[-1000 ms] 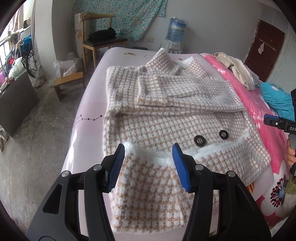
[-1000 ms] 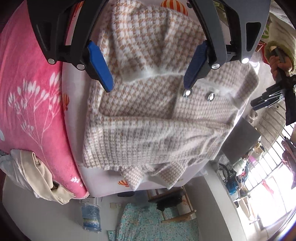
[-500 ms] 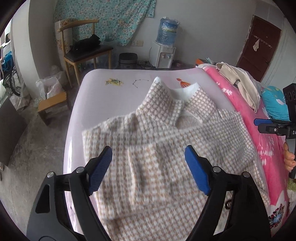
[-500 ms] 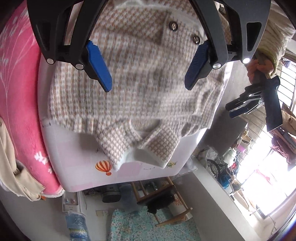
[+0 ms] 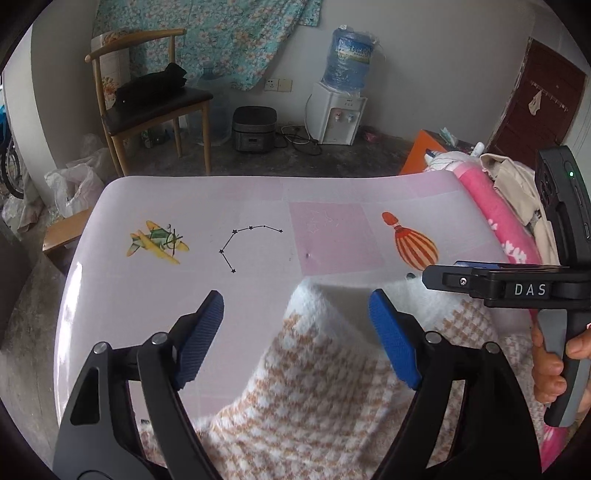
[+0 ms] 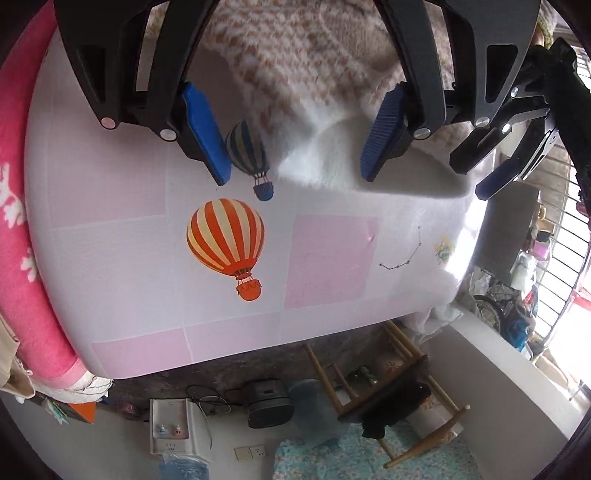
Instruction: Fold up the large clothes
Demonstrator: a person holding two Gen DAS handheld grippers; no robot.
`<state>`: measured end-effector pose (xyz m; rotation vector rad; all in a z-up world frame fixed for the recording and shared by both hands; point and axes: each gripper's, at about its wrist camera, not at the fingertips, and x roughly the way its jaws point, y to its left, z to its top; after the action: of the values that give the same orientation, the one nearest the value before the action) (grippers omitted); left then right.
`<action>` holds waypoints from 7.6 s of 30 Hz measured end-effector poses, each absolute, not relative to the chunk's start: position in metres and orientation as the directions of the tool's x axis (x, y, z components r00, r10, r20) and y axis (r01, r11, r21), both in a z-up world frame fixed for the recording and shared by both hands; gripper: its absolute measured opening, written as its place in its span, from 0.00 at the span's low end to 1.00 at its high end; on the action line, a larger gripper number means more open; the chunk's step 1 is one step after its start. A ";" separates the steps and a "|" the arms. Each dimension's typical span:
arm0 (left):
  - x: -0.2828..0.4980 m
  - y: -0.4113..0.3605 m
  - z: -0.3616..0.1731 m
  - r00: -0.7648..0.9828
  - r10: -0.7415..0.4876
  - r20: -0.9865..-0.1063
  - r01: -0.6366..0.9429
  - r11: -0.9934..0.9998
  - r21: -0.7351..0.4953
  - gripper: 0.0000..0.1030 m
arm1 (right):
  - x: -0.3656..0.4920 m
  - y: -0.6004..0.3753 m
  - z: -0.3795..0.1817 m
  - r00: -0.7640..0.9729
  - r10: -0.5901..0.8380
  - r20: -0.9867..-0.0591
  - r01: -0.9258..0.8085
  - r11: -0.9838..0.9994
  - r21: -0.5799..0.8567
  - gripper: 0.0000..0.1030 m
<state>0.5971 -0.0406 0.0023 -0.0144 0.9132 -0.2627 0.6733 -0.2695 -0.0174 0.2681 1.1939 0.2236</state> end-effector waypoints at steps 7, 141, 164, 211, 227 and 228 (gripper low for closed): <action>0.604 -0.044 -0.010 0.541 -0.232 -0.808 0.255 0.961 -0.105 0.19 | 0.672 -0.277 -0.031 0.319 0.375 -0.870 -0.046 0.923 0.382 0.13; 0.175 0.074 -0.023 0.537 0.093 -0.839 0.043 0.990 0.138 0.69 | 0.202 -0.227 -0.027 0.420 0.071 -0.905 -0.279 0.959 -0.054 0.73; 0.223 0.120 -0.035 0.483 -0.351 -0.802 0.162 0.936 -0.312 0.44 | 0.205 -0.230 -0.032 0.392 0.114 -0.913 -0.282 0.959 -0.002 0.75; 0.195 0.071 -0.031 0.479 -0.076 -0.874 0.191 0.981 0.019 0.36 | 0.237 -0.336 -0.034 0.291 0.279 -0.915 -0.127 0.959 0.252 0.40; 0.195 0.067 -0.031 0.479 -0.056 -0.876 0.208 0.977 0.052 0.36 | 0.236 -0.333 -0.031 0.298 0.280 -0.913 -0.144 0.958 0.247 0.32; 0.195 0.067 -0.031 0.480 -0.054 -0.876 0.210 0.976 0.055 0.36 | 0.237 -0.333 -0.033 0.296 0.282 -0.913 -0.140 0.958 0.250 0.32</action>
<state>0.1950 0.0672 -0.0312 0.1627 1.0591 -0.1614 0.2368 -0.3333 -0.0333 0.1313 1.2401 0.2815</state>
